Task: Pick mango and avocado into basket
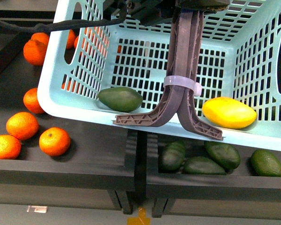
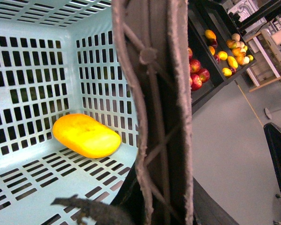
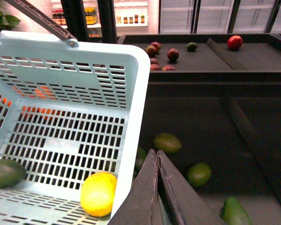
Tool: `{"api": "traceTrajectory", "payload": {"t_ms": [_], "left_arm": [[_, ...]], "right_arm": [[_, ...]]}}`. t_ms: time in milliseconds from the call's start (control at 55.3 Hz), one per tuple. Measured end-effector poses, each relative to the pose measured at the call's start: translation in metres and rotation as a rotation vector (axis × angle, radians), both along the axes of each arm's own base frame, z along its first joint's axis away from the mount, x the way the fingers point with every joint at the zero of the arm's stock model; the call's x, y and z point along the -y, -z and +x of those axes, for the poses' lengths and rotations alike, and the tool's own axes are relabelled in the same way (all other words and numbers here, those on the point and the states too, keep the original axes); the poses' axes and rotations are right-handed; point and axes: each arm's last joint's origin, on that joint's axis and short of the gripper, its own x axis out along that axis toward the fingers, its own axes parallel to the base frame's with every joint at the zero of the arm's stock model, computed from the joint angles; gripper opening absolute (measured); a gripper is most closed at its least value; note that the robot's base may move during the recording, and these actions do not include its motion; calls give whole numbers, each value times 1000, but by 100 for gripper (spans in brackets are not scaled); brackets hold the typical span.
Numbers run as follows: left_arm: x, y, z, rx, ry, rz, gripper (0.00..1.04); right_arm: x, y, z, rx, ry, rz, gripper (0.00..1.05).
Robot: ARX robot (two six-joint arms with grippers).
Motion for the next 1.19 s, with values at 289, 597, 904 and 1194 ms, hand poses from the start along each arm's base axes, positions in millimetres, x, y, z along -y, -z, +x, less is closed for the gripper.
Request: {"api": "traceTrajectory", "payload": {"t_ms": [289, 597, 904, 1194], "left_arm": [[0, 0, 0, 1, -1, 1, 6], [0, 0, 0, 0, -1, 0, 6], [0, 0, 0, 1, -1, 1, 6], [0, 0, 0, 1, 1, 0, 6]], "right_arm": [[0, 9, -13, 18, 0, 0, 2], [0, 7, -21, 27, -2, 0, 2], [0, 7, -29, 28, -2, 0, 2], [0, 12, -41, -1, 0, 0, 2]]}}
